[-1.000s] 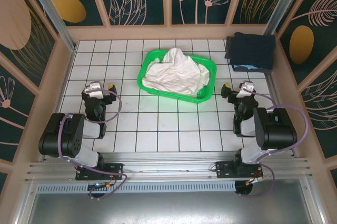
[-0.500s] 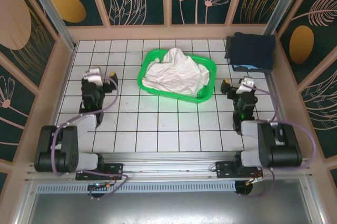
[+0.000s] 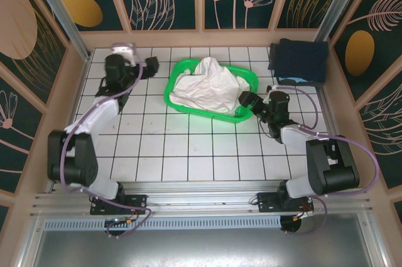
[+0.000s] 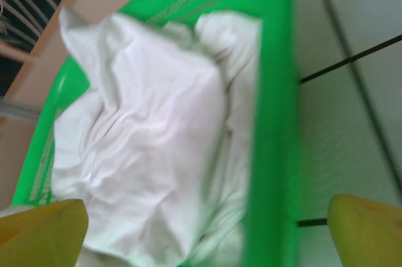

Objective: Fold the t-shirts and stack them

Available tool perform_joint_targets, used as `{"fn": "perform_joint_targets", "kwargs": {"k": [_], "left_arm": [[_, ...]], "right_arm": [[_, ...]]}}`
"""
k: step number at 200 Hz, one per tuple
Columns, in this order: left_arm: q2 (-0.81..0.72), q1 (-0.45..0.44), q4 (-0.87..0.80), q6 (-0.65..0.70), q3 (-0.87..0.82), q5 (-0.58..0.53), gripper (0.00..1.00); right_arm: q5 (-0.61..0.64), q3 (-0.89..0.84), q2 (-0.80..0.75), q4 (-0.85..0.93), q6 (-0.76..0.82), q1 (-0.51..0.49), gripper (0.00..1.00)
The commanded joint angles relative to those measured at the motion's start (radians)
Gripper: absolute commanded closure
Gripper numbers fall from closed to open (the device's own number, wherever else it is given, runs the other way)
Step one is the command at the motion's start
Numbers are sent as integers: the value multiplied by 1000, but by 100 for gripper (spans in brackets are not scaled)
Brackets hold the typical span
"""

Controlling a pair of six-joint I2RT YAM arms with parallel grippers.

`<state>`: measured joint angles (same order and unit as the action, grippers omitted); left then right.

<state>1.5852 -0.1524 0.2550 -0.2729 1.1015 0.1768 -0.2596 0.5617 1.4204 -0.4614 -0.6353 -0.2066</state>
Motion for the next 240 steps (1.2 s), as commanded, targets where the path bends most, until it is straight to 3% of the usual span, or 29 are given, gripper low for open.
{"fn": "perform_joint_targets", "kwargs": {"k": [1,17,36,61,91,114,129,151,165,188,221,240], "left_arm": [[120,-66,-188,105,121,59,1],[212,-66,-170,103,158,146,2],[268,-67,-192,89,196,203,18],[261,-68,-226,87,171,203,17],[78,-68,-272,114,57,27,14],[-74,-68,-313,154,-15,-122,9],[-148,-87,-330,228,-57,-71,2],[-188,-223,-303,363,-115,-88,1],[-138,-294,-326,427,-86,-95,1],[-2,-363,-418,547,30,-89,6],[221,-425,-529,686,224,-156,11],[338,-439,-606,723,334,-130,19]], "right_arm": [[55,52,5,112,-4,0,17],[73,79,22,122,15,-15,31],[74,142,76,153,39,-29,47],[45,246,173,169,83,-42,52],[-22,474,354,278,182,-56,54],[-20,649,465,375,254,-65,46],[-22,727,502,401,279,-62,41],[15,790,497,466,309,-56,29],[34,766,453,484,301,-34,22],[-20,658,362,491,252,37,1],[-45,456,208,466,227,120,1],[-49,375,137,467,228,157,1]]}}
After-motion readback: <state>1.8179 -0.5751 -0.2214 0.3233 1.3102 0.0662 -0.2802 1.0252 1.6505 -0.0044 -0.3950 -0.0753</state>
